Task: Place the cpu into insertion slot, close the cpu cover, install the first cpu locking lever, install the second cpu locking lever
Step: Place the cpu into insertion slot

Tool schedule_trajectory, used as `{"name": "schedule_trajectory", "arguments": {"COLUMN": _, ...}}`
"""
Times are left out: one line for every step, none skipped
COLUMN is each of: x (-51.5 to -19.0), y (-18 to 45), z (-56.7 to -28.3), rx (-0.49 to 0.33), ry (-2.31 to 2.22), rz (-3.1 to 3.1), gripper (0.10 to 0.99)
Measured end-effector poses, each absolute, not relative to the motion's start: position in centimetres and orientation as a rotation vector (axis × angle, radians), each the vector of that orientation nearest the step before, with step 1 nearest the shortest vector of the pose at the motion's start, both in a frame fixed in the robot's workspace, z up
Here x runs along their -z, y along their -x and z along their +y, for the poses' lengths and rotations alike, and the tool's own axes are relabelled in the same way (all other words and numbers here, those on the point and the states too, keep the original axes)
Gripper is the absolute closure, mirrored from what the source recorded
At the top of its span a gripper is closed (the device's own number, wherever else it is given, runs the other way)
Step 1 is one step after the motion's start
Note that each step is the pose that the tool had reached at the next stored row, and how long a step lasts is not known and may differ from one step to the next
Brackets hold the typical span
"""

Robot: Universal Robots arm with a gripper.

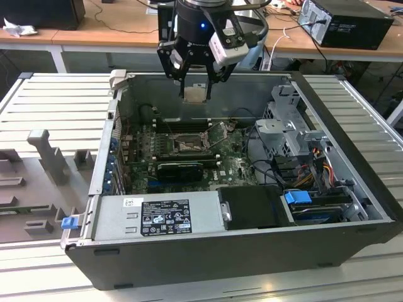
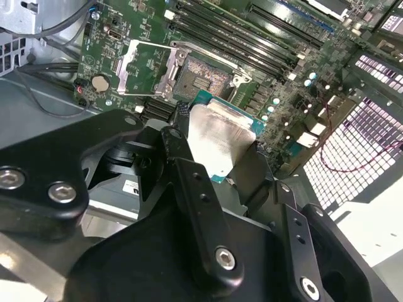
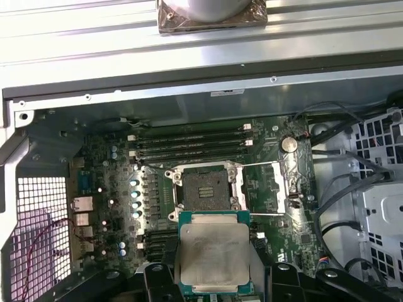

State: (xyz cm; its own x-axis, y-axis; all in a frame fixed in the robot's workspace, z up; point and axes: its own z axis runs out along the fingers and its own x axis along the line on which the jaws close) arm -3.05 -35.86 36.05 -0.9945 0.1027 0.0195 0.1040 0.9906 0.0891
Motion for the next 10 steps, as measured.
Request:
{"name": "schedule_trajectory", "arguments": {"x": -36.02, "y": 3.05, "z": -35.86, "rx": 0.141, "ry": 0.162, "rz": -3.119, "gripper": 0.557}}
{"name": "schedule_trajectory", "arguments": {"x": -35.99, "y": 3.05, "z": -35.86, "rx": 0.141, "ry": 0.162, "rz": -3.119, "gripper": 0.557}}
{"name": "schedule_trajectory", "arguments": {"x": -35.96, "y": 3.05, "z": -35.86, "rx": 0.141, "ry": 0.162, "rz": -3.119, "gripper": 0.557}}
{"name": "schedule_trajectory", "arguments": {"x": -35.96, "y": 3.05, "z": -35.86, "rx": 0.141, "ry": 0.163, "rz": -3.119, "gripper": 0.557}}
{"name": "schedule_trajectory", "arguments": {"x": -35.95, "y": 3.05, "z": -35.87, "rx": 0.141, "ry": 0.164, "rz": -3.119, "gripper": 0.557}}
{"name": "schedule_trajectory", "arguments": {"x": -35.95, "y": 3.05, "z": -35.86, "rx": 0.141, "ry": 0.17, "rz": -3.119, "gripper": 0.557}}
{"name": "schedule_trajectory", "arguments": {"x": -35.94, "y": 3.05, "z": -35.86, "rx": 0.141, "ry": 0.176, "rz": -3.119, "gripper": 0.557}}
{"name": "schedule_trajectory", "arguments": {"x": -35.94, "y": 3.05, "z": -35.86, "rx": 0.141, "ry": 0.186, "rz": -3.119, "gripper": 0.557}}
{"name": "schedule_trajectory", "arguments": {"x": -35.93, "y": 3.05, "z": -35.86, "rx": 0.141, "ry": 0.196, "rz": -3.118, "gripper": 0.557}}
{"name": "schedule_trajectory", "arguments": {"x": -35.93, "y": 3.05, "z": -35.86, "rx": 0.141, "ry": 0.206, "rz": -3.118, "gripper": 0.557}}
